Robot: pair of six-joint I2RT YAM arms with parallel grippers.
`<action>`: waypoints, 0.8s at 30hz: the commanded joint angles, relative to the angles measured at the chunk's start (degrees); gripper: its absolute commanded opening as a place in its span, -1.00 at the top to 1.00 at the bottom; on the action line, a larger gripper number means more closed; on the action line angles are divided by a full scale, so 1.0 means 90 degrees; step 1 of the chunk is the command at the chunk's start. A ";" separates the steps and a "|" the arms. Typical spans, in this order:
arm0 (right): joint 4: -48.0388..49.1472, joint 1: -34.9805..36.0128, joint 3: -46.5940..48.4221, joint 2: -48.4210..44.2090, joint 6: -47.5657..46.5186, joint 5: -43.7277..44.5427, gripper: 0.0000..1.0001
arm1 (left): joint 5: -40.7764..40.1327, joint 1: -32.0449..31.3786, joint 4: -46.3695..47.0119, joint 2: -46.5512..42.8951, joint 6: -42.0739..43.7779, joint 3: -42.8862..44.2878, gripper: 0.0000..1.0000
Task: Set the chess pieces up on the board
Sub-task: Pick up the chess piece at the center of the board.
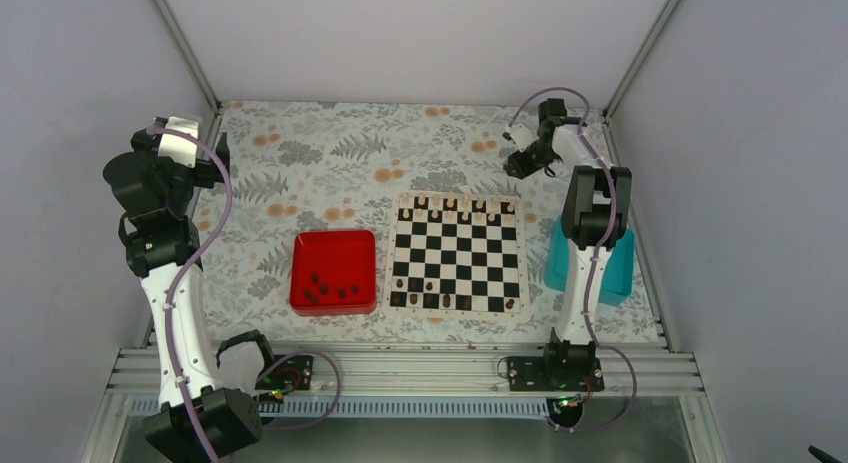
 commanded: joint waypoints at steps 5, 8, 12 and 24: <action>0.0340 -0.0054 0.0024 -0.0273 -0.0328 -0.0274 0.18 | 0.0188 0.0042 0.0066 -0.0022 0.0079 -0.0025 -1.00; 0.0280 -0.0055 0.0291 -0.0107 -0.0456 -0.0336 0.18 | 0.0199 0.0042 0.0077 -0.0004 0.0098 -0.0024 -1.00; 0.0062 -0.0048 0.0747 0.0226 -0.0573 -0.0252 0.22 | 0.0221 0.0042 0.0062 0.0017 0.0110 -0.0027 -1.00; 0.0159 -0.0151 0.0184 0.0009 -0.1329 -0.0080 0.34 | 0.0315 0.0042 0.0062 0.0055 0.0091 -0.0017 -1.00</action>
